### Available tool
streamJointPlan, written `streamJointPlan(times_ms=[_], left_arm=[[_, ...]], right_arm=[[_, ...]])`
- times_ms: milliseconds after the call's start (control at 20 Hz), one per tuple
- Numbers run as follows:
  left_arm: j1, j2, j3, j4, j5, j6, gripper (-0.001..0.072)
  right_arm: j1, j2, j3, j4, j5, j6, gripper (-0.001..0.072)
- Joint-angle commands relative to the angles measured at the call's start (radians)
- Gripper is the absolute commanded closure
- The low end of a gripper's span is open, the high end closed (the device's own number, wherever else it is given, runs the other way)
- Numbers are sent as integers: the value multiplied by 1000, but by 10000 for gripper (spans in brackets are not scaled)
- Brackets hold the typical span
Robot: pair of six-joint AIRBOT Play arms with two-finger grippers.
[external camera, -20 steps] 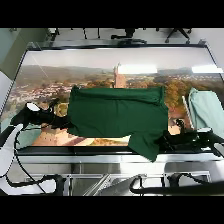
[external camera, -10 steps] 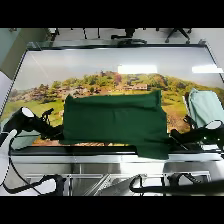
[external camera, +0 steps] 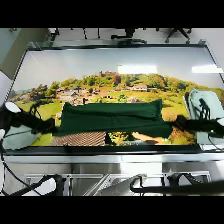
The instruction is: Fold the shirts.
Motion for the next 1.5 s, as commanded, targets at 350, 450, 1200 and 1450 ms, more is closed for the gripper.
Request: streamJointPlan(times_ms=[350,450,1200,1450], left_arm=[[-162,-431,524,-113,71,2,690],[-163,-508,588,-114,66,1,687],[-159,-516,829,-116,-108,-7,184],[-267,-514,829,-235,-104,-3,690]], right_arm=[[158,-592,314,359,-234,-383,693],[161,-637,337,354,-233,-409,683],[202,-691,374,85,-46,-312,309],[227,-653,420,84,-18,-324,695]])
